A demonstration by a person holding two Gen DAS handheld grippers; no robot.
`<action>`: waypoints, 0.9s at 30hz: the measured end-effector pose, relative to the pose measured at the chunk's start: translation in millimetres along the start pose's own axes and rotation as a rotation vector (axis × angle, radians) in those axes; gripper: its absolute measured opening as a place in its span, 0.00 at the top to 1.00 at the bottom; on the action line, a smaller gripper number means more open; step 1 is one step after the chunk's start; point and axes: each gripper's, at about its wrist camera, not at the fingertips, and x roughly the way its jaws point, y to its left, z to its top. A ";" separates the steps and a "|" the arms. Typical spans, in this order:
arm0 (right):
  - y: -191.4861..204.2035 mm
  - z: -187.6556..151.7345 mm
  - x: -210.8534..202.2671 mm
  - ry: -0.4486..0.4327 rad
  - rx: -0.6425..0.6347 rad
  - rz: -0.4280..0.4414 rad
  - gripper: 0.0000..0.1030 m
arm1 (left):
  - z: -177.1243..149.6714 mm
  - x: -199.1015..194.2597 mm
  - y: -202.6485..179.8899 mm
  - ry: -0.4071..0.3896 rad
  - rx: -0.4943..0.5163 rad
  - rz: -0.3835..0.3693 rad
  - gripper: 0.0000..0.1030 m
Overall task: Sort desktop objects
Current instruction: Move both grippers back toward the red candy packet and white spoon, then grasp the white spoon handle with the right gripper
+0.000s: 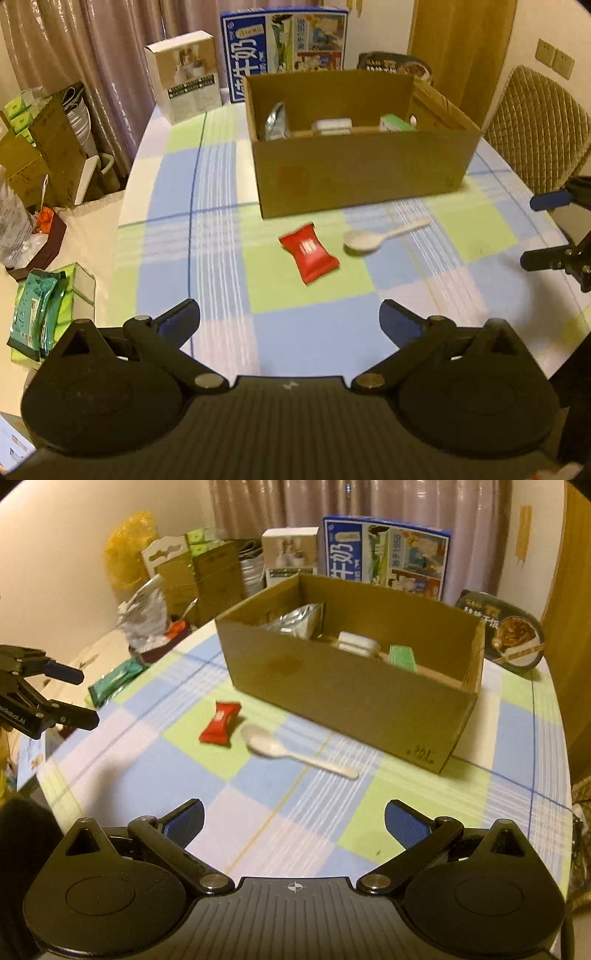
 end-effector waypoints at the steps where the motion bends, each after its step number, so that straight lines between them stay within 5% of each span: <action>1: -0.3 -2.8 1.1 0.001 -0.008 0.005 0.02 | -4.3 2.3 -3.3 0.002 0.003 0.006 0.01; 20: -3.0 2.5 63.2 0.029 -0.141 0.066 0.04 | -19.4 67.0 -24.1 0.062 0.038 0.032 0.02; 27: -13.8 10.8 91.3 0.059 -0.158 0.056 0.16 | -8.5 90.2 -23.4 0.054 0.027 0.006 0.02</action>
